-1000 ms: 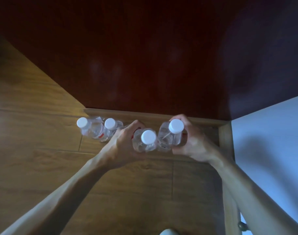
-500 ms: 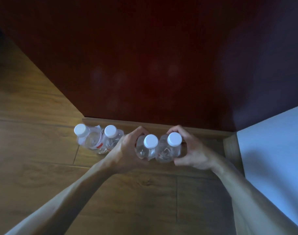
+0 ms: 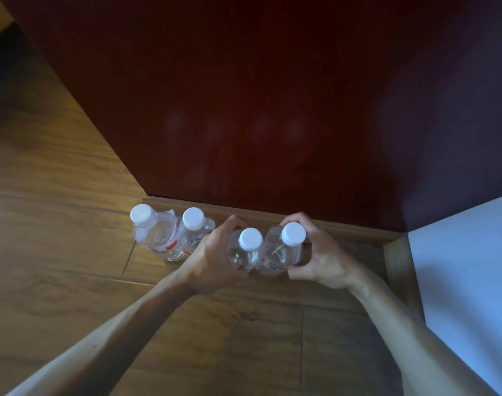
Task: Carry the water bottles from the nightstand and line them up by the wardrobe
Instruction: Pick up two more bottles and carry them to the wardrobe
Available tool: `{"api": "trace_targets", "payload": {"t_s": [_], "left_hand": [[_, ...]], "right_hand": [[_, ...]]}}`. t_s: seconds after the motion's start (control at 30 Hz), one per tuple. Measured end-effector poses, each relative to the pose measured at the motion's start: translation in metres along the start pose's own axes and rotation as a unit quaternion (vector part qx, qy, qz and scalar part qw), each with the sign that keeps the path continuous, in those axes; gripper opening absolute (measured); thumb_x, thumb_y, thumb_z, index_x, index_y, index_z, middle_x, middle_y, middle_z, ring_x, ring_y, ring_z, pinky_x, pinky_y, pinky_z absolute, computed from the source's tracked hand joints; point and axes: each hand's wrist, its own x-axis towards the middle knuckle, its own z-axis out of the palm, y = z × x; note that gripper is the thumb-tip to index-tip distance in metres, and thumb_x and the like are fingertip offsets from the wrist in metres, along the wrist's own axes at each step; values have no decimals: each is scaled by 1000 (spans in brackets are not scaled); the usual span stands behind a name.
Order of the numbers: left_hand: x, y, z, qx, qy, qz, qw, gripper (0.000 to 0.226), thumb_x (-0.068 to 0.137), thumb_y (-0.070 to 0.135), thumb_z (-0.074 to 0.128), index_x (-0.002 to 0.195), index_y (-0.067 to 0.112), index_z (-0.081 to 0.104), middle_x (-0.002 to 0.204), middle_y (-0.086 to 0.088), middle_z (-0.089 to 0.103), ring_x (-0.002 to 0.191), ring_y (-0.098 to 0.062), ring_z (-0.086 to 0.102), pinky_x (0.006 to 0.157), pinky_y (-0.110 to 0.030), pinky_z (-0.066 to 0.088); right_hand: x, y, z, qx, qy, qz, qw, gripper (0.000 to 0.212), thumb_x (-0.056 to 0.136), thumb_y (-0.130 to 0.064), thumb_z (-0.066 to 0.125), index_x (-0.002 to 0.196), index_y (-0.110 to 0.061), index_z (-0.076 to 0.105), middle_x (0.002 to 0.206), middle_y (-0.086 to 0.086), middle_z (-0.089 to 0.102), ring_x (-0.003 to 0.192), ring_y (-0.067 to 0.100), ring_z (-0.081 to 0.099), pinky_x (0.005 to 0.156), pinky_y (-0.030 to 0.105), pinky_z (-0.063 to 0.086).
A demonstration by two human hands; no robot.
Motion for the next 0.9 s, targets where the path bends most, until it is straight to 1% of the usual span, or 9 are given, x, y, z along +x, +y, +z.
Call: {"api": "trace_targets", "payload": {"t_s": [0.13,0.27,0.4,0.47,0.57,0.63,0.77,0.83,0.9], "left_hand": [[0,-1,2,-4,2,-8,1000,61,58,4,81,105,24,47,87,11,61,75,-5,54,63,-17,44],[-1,-2,5,0,-11,-11,1000,62,60,1,79,109,21,47,91,9,60,79,-3,57,64,-15,46],[3,-5,5,-2,-9,-12,1000,61,62,4,81,110,22,48,97,6,63,88,-9,62,71,-24,52],[5,-6,5,-14,-4,-20,1000,61,63,3,83,110,23,49,97,6,64,86,-8,64,68,-23,54],[6,-9,6,-17,3,-28,999,62,62,6,85,110,24,50,97,7,65,91,-10,64,71,-23,54],[5,-9,6,-12,7,-27,1000,62,62,8,84,110,23,49,98,7,63,92,-10,63,71,-22,51],[3,-5,5,5,2,-16,1000,54,62,18,69,111,22,48,95,10,59,89,-5,60,72,-17,45],[1,-2,4,37,4,4,999,59,65,20,68,120,16,49,106,6,61,100,-8,58,82,-23,47],[2,2,2,69,9,18,997,67,69,12,73,131,8,47,115,-2,60,111,-16,53,92,-30,47]], "right_hand": [[3,3,1,1,3,5,1000,60,62,-11,80,113,-24,50,103,-18,59,99,5,58,86,24,47],[1,6,4,-4,-1,10,1000,60,63,-5,80,112,-23,49,102,-17,58,99,6,58,86,27,48],[2,7,6,-11,-8,16,1000,61,64,-6,80,112,-24,48,104,-13,58,99,7,57,83,26,47],[2,7,7,-10,-11,21,1000,61,64,-5,79,112,-24,47,104,-10,58,97,8,56,81,27,46],[2,8,10,-7,-8,19,1000,60,64,-4,79,112,-23,47,104,-8,58,96,12,56,81,30,47],[2,8,13,-8,-11,17,1000,60,64,-5,78,112,-23,47,102,-11,57,95,12,56,81,32,47],[2,11,19,-5,-9,23,1000,61,62,-13,78,112,-27,46,96,-19,57,92,13,56,81,40,48],[2,13,20,2,-8,29,1000,61,61,-21,78,113,-27,47,96,-20,58,93,12,58,83,43,49],[2,14,20,11,-9,38,999,61,62,-23,79,114,-27,47,99,-19,60,97,10,59,87,43,51]]}}
